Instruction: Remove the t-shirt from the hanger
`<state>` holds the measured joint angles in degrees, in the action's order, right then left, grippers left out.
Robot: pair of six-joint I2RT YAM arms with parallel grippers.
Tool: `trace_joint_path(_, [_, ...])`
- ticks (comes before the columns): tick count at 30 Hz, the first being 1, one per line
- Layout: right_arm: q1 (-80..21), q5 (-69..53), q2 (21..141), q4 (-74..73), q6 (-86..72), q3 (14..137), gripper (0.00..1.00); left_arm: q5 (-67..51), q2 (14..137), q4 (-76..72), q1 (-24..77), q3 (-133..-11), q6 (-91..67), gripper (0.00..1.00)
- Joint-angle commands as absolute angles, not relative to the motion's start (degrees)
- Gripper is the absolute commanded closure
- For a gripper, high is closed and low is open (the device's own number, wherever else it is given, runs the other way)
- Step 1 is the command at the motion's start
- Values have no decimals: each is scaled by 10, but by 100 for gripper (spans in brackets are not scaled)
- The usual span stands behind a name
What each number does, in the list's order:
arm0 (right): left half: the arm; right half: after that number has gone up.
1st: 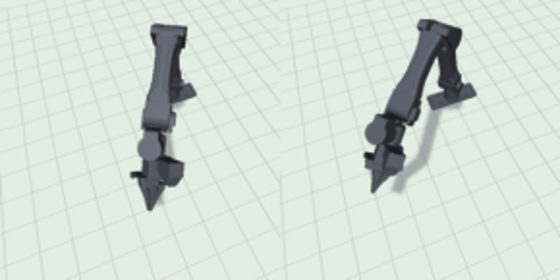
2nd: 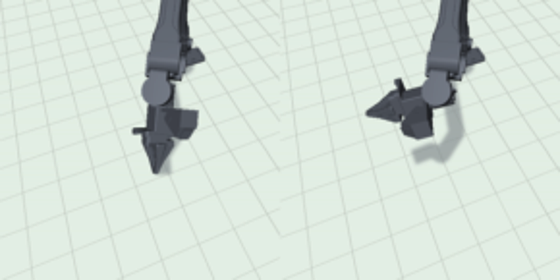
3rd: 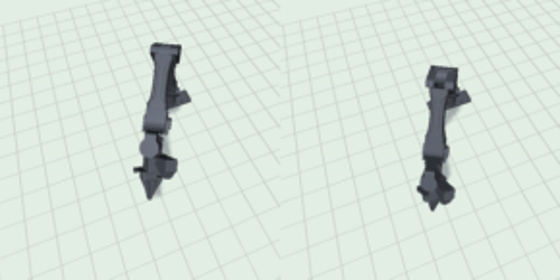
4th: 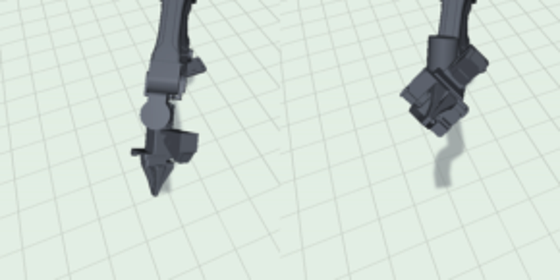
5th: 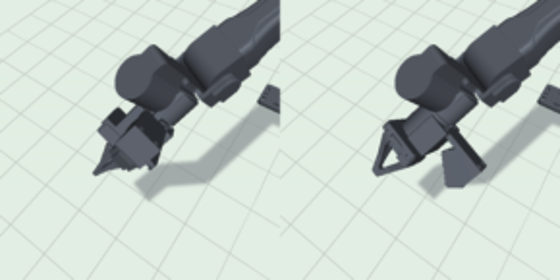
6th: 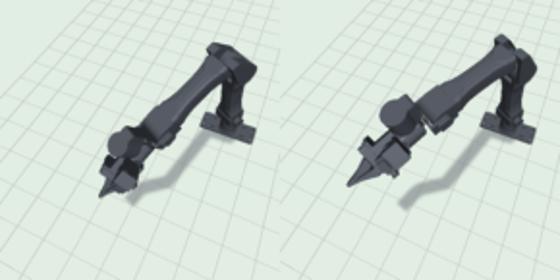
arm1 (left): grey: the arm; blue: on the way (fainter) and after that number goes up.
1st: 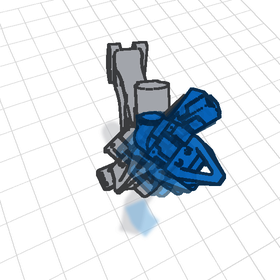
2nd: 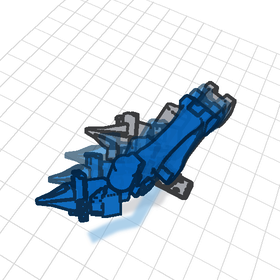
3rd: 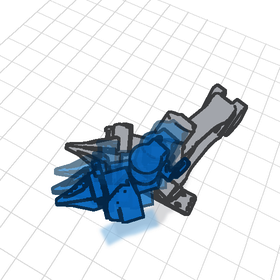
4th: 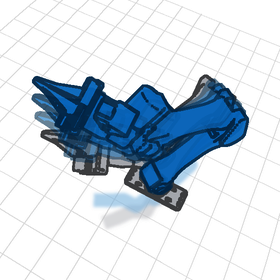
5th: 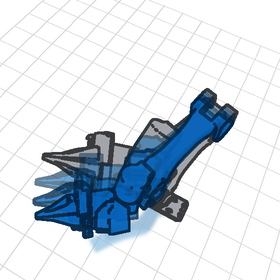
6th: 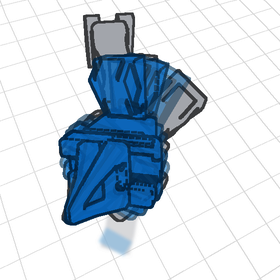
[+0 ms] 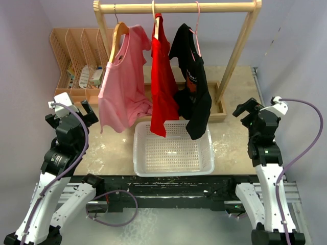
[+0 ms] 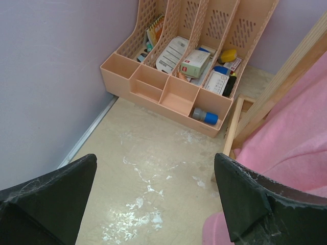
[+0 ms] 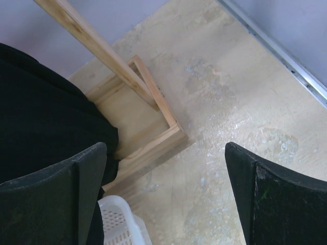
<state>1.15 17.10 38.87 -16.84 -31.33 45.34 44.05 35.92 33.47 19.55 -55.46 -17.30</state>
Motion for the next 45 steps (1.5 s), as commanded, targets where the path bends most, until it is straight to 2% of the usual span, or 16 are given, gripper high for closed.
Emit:
trace_joint_path(1, [13,193,387,-150,-302,454,0,434,349,286,196,-554,-150,1])
trace_joint_path(13, [12,229,424,-116,-252,456,0,414,372,252,196,-577,-114,1])
trace_joint_path(16, [12,187,449,-156,-274,483,0,393,407,253,196,-619,-87,1])
trace_joint_path(21, [12,150,425,-131,-276,481,0,356,452,265,196,-692,-80,1])
trace_joint_path(28, [13,199,399,-152,-296,504,0,267,512,253,196,-762,-78,1])
trace_joint_path(33, [12,223,409,-167,-310,515,0,231,604,285,196,-877,-78,1])
trace_joint_path(38, [12,183,395,-153,-296,515,0,237,703,325,196,-1002,-111,1])
trace_joint_path(41, [12,164,377,-148,-286,513,2,220,710,277,196,-1019,-114,1])
trace_joint_path(45, [12,159,355,-136,-258,513,12,145,721,224,196,-1037,-83,1])
